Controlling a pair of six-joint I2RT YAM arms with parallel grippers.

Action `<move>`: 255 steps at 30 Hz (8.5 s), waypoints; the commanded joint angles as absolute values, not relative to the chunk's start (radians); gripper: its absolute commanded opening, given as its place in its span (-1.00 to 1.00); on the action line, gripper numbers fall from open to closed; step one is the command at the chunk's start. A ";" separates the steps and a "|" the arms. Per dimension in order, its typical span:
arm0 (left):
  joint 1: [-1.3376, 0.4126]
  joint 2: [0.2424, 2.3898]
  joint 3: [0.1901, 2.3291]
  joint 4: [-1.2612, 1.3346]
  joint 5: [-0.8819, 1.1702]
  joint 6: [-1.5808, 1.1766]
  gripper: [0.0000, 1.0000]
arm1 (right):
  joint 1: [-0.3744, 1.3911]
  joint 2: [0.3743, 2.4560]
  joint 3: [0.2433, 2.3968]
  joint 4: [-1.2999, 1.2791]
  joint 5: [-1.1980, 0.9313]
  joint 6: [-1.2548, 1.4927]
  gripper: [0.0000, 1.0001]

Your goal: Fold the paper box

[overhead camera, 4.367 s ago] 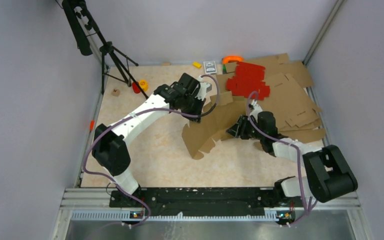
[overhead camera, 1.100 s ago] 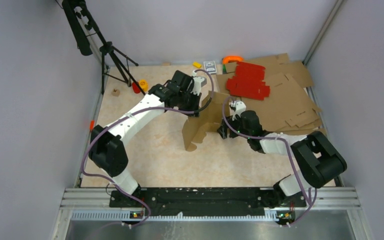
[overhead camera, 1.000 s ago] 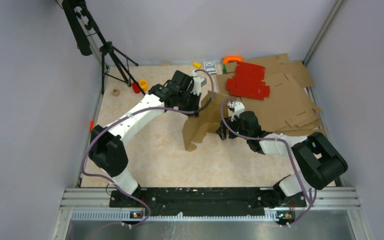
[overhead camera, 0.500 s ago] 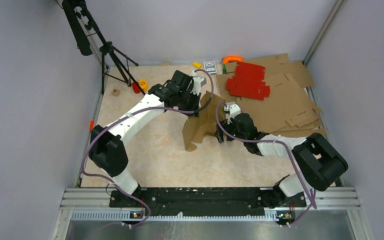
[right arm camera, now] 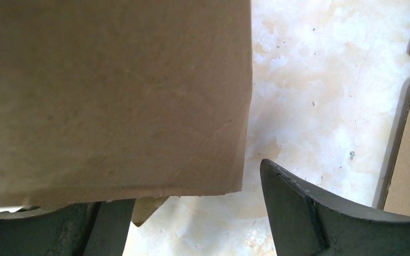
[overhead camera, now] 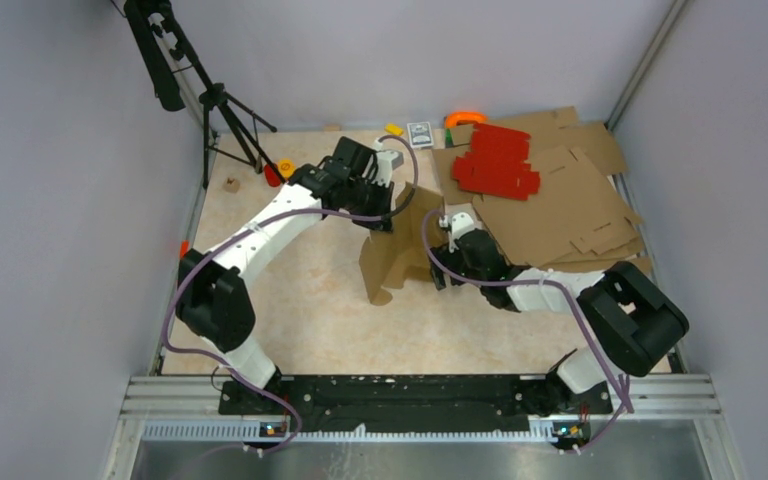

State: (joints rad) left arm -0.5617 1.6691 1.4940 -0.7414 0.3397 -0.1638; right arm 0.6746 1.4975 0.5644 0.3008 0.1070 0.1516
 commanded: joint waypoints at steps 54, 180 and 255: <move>-0.559 1.324 1.182 -0.581 0.346 -0.227 0.66 | 0.798 1.505 0.497 0.259 0.196 0.323 0.31; -0.941 1.039 0.828 -0.410 -0.281 -0.224 -1.00 | 0.274 1.741 0.829 0.758 -0.920 0.156 -0.36; -0.528 1.084 1.177 -0.628 0.334 -0.227 -0.98 | 0.817 1.610 0.640 0.257 0.095 -0.025 0.81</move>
